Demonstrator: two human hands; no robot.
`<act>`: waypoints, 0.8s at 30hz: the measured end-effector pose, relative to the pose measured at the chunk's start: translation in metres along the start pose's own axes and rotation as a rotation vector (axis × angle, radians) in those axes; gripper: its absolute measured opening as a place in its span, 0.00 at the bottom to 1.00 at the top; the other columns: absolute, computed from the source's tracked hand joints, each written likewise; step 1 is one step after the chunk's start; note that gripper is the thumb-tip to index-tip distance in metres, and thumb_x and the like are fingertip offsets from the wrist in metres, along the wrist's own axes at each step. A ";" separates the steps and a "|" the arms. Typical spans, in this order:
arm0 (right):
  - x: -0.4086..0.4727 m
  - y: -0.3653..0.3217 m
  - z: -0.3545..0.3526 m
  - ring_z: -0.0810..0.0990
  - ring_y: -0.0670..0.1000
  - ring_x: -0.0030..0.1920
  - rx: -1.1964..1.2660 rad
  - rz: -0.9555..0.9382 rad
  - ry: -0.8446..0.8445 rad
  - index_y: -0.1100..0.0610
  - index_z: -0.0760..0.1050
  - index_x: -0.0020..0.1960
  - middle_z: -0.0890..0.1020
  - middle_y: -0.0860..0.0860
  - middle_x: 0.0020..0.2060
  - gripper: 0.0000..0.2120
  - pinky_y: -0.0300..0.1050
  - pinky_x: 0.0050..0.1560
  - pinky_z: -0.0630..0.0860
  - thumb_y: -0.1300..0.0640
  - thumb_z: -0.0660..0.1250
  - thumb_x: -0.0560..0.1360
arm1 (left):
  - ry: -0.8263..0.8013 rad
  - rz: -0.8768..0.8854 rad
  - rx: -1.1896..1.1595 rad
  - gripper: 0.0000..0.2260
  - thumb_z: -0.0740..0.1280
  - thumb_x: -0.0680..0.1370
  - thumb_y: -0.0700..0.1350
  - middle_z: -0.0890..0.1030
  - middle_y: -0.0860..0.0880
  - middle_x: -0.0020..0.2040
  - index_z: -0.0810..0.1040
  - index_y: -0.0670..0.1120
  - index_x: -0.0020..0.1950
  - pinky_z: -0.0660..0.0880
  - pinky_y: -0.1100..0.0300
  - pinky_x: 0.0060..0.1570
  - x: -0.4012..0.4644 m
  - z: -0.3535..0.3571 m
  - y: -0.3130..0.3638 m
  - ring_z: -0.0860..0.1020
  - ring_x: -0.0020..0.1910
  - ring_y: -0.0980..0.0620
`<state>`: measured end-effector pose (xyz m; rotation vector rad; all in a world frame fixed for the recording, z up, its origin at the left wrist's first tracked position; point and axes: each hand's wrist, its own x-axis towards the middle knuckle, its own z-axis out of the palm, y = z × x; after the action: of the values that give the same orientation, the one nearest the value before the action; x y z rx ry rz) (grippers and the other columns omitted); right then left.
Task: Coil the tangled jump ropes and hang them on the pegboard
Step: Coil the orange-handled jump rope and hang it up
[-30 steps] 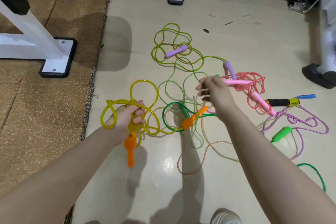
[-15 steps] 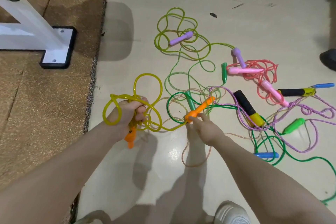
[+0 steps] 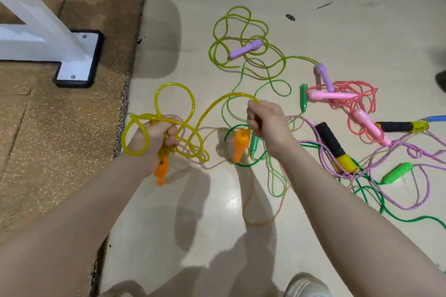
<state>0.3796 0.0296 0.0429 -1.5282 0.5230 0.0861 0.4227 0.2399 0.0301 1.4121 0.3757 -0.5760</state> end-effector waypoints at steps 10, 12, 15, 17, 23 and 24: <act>0.021 0.015 -0.054 0.76 0.53 0.38 0.269 0.406 0.627 0.62 0.70 0.55 0.76 0.60 0.47 0.08 0.44 0.38 0.76 0.61 0.55 0.79 | 0.086 0.202 0.216 0.17 0.61 0.78 0.33 0.77 0.50 0.47 0.70 0.41 0.67 0.68 0.72 0.24 -0.006 0.015 0.022 0.72 0.26 0.59; 0.015 0.029 -0.054 0.73 0.59 0.59 -0.118 0.455 0.537 0.65 0.61 0.70 0.69 0.63 0.66 0.21 0.53 0.59 0.72 0.62 0.58 0.78 | 0.079 0.172 0.290 0.17 0.58 0.79 0.32 0.75 0.51 0.42 0.70 0.42 0.67 0.71 0.71 0.35 -0.008 0.023 0.030 0.73 0.35 0.56; 0.008 0.008 -0.039 0.66 0.53 0.65 -0.322 0.149 0.377 0.56 0.53 0.76 0.65 0.56 0.67 0.30 0.49 0.68 0.63 0.61 0.60 0.76 | 0.017 0.209 0.369 0.17 0.57 0.80 0.33 0.77 0.45 0.58 0.71 0.47 0.66 0.74 0.67 0.43 -0.008 0.036 0.042 0.76 0.43 0.58; 0.001 -0.025 -0.022 0.69 0.47 0.65 -0.276 -0.032 0.086 0.53 0.66 0.69 0.72 0.50 0.65 0.19 0.43 0.66 0.63 0.56 0.58 0.79 | 0.012 0.376 0.647 0.14 0.63 0.79 0.39 0.76 0.47 0.58 0.73 0.48 0.64 0.70 0.76 0.35 -0.009 0.048 0.056 0.76 0.41 0.63; -0.023 -0.093 0.000 0.79 0.44 0.49 -0.179 -0.089 -0.482 0.42 0.62 0.67 0.81 0.48 0.42 0.21 0.42 0.59 0.69 0.41 0.56 0.76 | 0.034 0.515 0.971 0.08 0.65 0.73 0.43 0.79 0.49 0.44 0.76 0.44 0.51 0.74 0.56 0.47 -0.024 0.090 0.113 0.79 0.46 0.46; -0.027 -0.106 -0.006 0.77 0.45 0.42 -0.170 -0.088 -0.481 0.43 0.62 0.68 0.79 0.47 0.37 0.22 0.42 0.54 0.70 0.41 0.55 0.76 | 0.001 0.487 0.936 0.09 0.66 0.71 0.46 0.79 0.49 0.43 0.77 0.44 0.50 0.74 0.56 0.46 -0.031 0.097 0.126 0.78 0.44 0.47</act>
<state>0.3935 0.0246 0.1519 -1.6239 0.0652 0.4273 0.4623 0.1558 0.1636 2.3020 -0.2981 -0.3440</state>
